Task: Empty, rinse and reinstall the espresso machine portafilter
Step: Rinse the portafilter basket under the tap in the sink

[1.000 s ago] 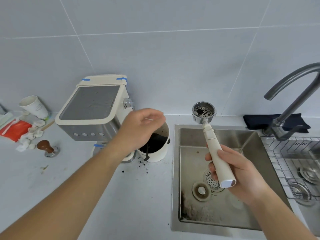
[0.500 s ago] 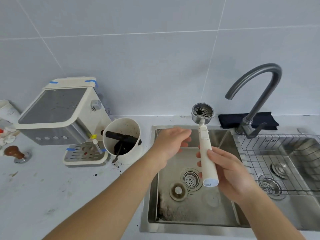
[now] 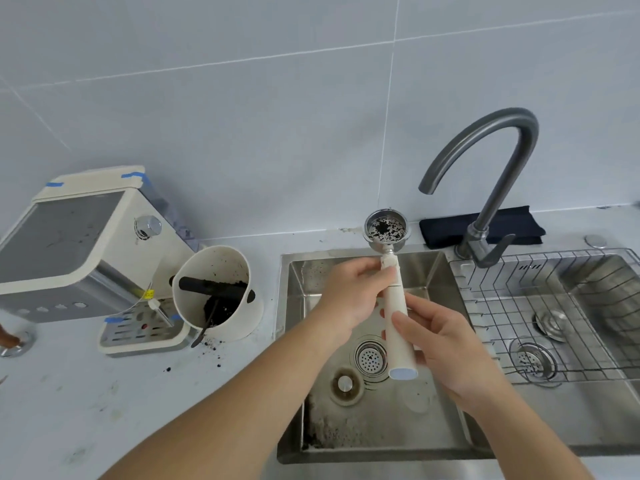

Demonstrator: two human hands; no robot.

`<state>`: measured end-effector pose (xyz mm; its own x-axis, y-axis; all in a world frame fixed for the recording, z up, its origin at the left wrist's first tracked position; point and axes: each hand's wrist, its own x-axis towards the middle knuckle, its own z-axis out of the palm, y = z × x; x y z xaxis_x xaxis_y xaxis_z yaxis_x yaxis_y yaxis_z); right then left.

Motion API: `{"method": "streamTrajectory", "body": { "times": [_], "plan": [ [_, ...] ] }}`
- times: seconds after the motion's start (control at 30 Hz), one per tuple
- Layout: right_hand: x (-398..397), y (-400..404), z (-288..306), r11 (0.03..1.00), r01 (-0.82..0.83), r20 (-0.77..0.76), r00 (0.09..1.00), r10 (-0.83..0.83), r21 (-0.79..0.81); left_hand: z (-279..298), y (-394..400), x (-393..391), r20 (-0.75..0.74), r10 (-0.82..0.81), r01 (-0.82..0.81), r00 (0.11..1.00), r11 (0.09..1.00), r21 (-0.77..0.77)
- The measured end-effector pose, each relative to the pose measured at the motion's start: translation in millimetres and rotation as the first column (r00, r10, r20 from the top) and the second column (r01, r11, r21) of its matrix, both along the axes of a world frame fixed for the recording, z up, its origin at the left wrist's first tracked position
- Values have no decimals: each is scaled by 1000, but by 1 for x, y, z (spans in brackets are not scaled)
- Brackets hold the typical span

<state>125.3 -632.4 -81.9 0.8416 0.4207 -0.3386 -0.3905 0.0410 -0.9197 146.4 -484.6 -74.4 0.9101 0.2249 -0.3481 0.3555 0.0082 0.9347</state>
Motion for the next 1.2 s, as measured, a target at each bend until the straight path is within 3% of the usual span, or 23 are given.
{"method": "streamTrajectory", "body": {
  "times": [0.1,0.2,0.33,0.4,0.47,0.7,0.97,1.2],
  "plan": [
    [15,-10,-7,995,38,16,999,-37,-92,-6,1,9,-15,-20,20,1000,1000,-11],
    [46,-32,-14,916,195,190,973,-135,-350,-11,4,19,-31,-8,7,1000,1000,-19],
    [93,-63,-15,672,391,439,892,-108,-629,-18,5,32,-51,8,-11,999,999,-43],
    [114,-75,-23,523,488,553,833,-38,-699,-21,4,37,-57,25,-29,998,997,-67],
    [133,-83,-31,462,510,564,825,-26,-725,-25,0,43,-74,36,-43,997,994,-98],
    [171,-88,-51,463,480,522,852,-43,-745,-33,-8,57,-89,0,-10,996,995,-104],
    [188,-94,-69,448,558,562,815,-138,-698,-31,-9,66,-59,-63,61,996,998,-33],
    [189,-98,-73,435,548,564,819,-105,-714,-28,-10,68,-46,-87,86,995,996,-21]
  ]
}}
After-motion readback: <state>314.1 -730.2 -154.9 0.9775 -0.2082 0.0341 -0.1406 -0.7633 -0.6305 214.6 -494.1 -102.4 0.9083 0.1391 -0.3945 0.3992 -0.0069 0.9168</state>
